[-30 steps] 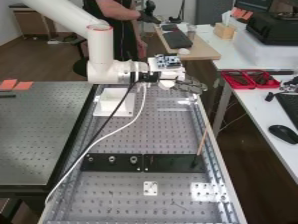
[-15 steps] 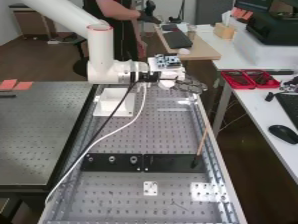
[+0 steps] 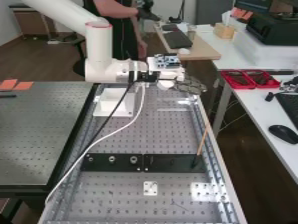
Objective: Grab the drill bit and place it in the clear container
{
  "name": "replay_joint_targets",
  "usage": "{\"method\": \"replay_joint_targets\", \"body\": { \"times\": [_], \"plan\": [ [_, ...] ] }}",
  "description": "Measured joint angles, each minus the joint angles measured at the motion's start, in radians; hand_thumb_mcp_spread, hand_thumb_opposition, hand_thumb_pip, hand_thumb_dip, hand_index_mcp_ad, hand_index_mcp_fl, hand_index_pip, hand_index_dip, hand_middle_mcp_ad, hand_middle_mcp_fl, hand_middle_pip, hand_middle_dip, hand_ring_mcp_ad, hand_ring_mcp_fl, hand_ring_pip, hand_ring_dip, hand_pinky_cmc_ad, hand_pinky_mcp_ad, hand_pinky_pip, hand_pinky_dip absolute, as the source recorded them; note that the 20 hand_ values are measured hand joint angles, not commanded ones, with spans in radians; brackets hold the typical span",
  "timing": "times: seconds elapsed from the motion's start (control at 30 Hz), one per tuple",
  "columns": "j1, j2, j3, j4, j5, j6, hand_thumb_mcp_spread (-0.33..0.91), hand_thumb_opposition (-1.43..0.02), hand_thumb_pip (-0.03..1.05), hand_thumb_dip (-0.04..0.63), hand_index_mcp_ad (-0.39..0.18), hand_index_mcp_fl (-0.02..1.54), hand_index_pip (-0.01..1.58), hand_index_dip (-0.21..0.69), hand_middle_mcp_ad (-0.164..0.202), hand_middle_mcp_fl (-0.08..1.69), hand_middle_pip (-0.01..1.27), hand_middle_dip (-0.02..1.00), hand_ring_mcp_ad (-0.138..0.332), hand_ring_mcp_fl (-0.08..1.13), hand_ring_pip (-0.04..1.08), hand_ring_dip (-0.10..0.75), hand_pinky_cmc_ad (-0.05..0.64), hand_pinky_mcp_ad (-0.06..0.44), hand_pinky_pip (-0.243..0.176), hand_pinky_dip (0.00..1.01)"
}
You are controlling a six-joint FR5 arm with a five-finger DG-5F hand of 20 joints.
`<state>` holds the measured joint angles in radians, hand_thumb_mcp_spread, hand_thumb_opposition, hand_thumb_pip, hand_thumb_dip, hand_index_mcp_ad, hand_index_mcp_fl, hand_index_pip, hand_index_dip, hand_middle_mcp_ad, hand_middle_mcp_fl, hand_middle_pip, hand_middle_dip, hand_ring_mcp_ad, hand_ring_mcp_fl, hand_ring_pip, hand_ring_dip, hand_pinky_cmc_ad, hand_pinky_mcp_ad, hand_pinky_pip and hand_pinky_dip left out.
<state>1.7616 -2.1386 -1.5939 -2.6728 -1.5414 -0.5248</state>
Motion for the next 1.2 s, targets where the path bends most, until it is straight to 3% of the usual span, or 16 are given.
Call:
{"method": "replay_joint_targets", "body": {
  "times": [0.3, 0.6, 0.87, 1.2],
  "plan": [
    [-0.041, 0.087, -0.040, -0.004, 0.002, -0.032, 0.43, -0.84, 0.57, 0.302, -0.152, 0.09, 0.92, 0.195, 0.099, 0.15, 0.13, 0.21, 0.194, 0.02, 0.10, 0.040, 0.295, 0.164, -0.089, 0.23],
    [-0.088, 0.215, -0.082, -0.025, 0.018, -0.109, 0.41, -0.82, 0.57, 0.302, -0.134, 0.09, 0.84, 0.195, 0.099, 0.15, 0.13, 0.21, 0.194, 0.02, 0.10, 0.037, 0.295, 0.164, -0.093, 0.29],
    [-0.127, 0.317, -0.106, -0.081, 0.027, -0.169, 0.38, -0.79, 0.57, 0.278, -0.115, 0.09, 0.64, 0.195, 0.096, 0.15, 0.13, 0.24, 0.194, 0.02, 0.10, 0.040, 0.298, 0.164, -0.093, 0.35],
    [-0.156, 0.389, -0.128, -0.121, 0.039, -0.191, 0.33, -0.76, 0.50, 0.213, -0.106, 0.11, 0.32, 0.202, 0.099, 0.20, 0.13, 0.27, 0.195, 0.02, 0.10, 0.037, 0.298, 0.180, -0.094, 0.43]
  ]
}}
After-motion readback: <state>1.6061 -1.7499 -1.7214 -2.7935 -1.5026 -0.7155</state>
